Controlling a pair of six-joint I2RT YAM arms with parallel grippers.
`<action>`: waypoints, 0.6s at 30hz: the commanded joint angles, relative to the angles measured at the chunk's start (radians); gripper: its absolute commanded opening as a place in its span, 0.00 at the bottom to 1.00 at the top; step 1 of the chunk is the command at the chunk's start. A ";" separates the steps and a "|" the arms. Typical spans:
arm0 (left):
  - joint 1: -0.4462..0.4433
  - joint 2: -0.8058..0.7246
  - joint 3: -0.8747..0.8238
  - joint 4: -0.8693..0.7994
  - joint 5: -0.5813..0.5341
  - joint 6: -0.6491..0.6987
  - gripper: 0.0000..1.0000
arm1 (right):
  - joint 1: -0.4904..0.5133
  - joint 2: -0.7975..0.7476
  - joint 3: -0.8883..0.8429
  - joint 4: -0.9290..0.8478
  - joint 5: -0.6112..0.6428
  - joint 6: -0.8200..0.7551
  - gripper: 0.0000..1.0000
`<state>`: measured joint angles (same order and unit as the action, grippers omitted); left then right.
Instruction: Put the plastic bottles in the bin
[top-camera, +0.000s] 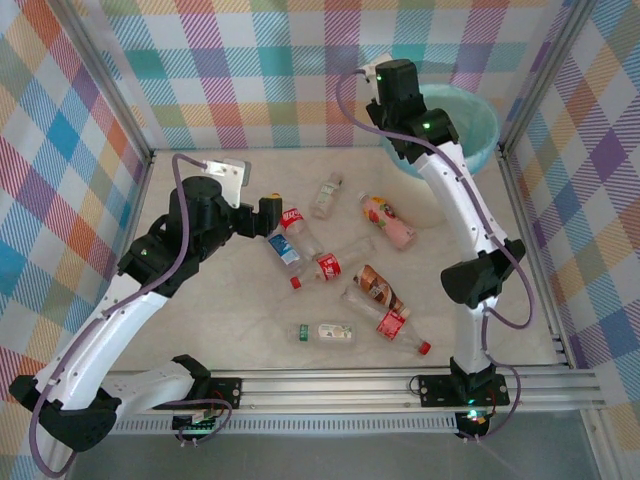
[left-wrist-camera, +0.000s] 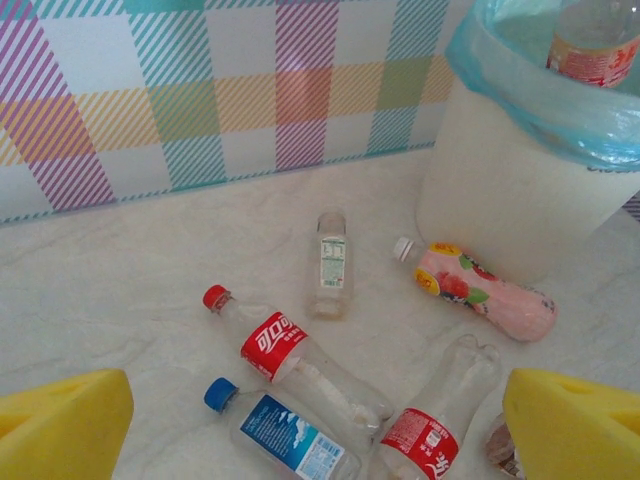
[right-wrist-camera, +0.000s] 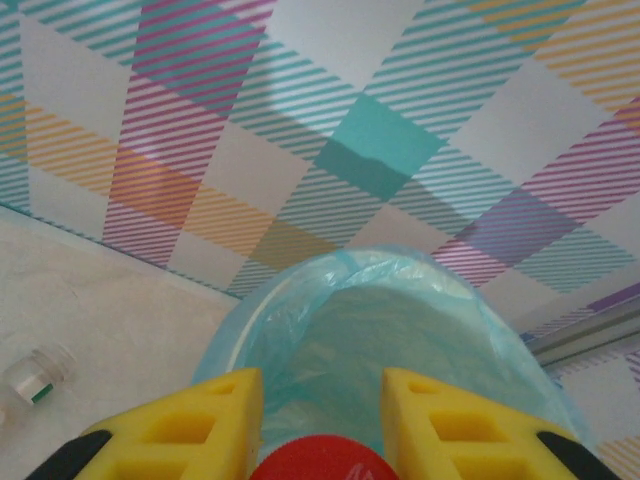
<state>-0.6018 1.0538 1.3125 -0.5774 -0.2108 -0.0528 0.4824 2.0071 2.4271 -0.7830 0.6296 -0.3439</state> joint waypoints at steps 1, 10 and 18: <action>-0.009 0.003 -0.020 0.000 -0.028 -0.014 0.96 | -0.009 0.018 -0.008 -0.043 0.009 0.072 0.00; -0.006 0.038 -0.003 -0.012 -0.031 -0.038 0.97 | -0.054 0.022 -0.095 -0.065 -0.041 0.155 0.00; 0.001 0.047 -0.010 -0.022 -0.055 -0.055 0.97 | -0.116 0.038 -0.109 -0.086 -0.119 0.235 0.16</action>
<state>-0.6014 1.0969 1.3045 -0.5777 -0.2409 -0.0898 0.3843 2.0365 2.3215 -0.8555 0.5556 -0.1684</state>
